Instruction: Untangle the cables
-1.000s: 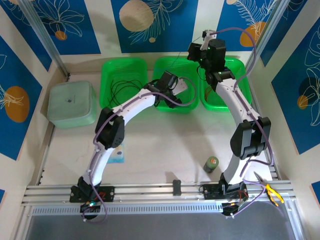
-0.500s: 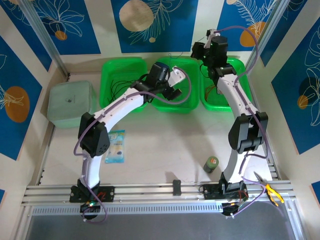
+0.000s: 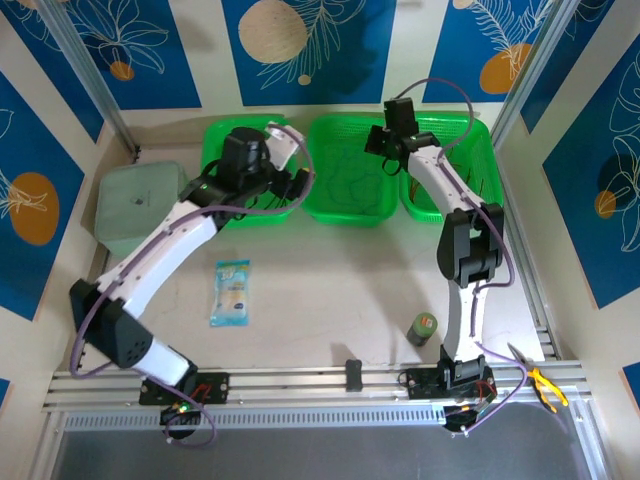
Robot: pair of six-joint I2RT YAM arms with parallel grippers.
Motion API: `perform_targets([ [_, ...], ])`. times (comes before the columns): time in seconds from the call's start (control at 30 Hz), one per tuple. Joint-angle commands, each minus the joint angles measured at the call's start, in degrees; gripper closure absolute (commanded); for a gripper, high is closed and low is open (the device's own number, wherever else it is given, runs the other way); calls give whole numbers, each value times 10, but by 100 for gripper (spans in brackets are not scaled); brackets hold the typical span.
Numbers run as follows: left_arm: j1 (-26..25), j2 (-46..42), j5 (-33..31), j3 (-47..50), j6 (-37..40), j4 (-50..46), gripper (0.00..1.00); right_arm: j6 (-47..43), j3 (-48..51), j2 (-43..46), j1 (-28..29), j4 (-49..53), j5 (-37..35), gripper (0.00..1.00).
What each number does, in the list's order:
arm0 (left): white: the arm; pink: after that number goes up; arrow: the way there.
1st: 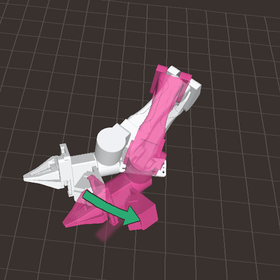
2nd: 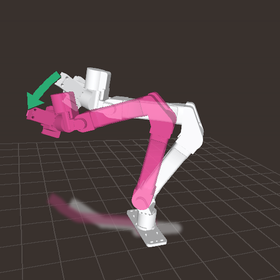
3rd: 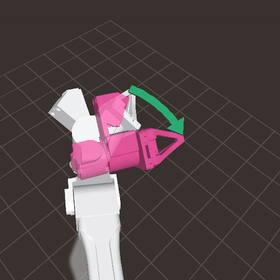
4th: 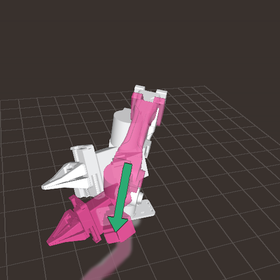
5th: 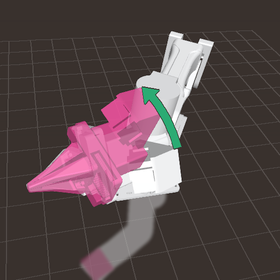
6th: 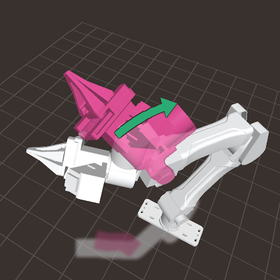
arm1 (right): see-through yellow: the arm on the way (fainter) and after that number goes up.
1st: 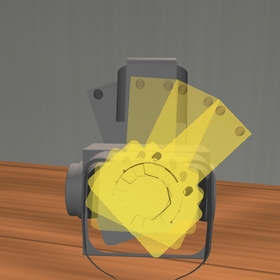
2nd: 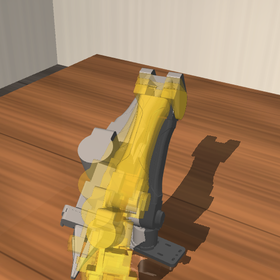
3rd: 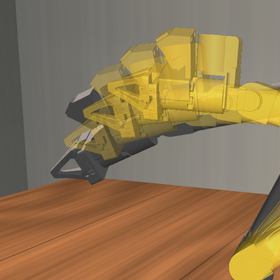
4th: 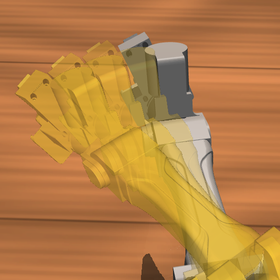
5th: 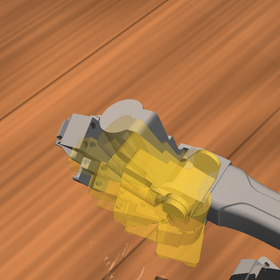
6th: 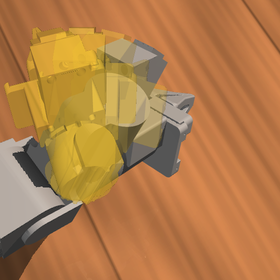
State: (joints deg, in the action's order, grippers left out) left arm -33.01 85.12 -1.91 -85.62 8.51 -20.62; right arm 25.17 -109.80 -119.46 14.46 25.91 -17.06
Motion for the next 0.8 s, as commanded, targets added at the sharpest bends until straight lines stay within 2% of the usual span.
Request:
perform_targets([
  [0.0, 11, -54, 7, 52, -48, -15, 9, 19, -23, -18, 11, 52, -15, 97],
  [0.13, 30, -112, -9, 111, -66, -22, 9, 42, -22, -30, 12, 59, -9, 85],
  [0.3, 54, -158, -8, 155, -76, -21, 8, 45, 1, 11, 12, 16, -2, 37],
  [0.33, 59, -162, -7, 159, -76, -23, 8, 37, -3, 16, 14, 18, -6, 30],
  [0.4, 65, -167, -7, 161, -76, -28, 8, 21, -4, 31, 18, 19, -18, 21],
  [0.47, 74, -173, -6, 167, -78, -27, 8, 2, 2, 52, 22, 17, -29, 4],
  [0.5, 77, -175, -6, 170, -80, -24, 8, -6, 7, 64, 23, 15, -30, 1],
  [0.77, 100, -202, 4, 206, -94, -7, 3, -53, 135, 190, 14, -80, -24, 1],
])
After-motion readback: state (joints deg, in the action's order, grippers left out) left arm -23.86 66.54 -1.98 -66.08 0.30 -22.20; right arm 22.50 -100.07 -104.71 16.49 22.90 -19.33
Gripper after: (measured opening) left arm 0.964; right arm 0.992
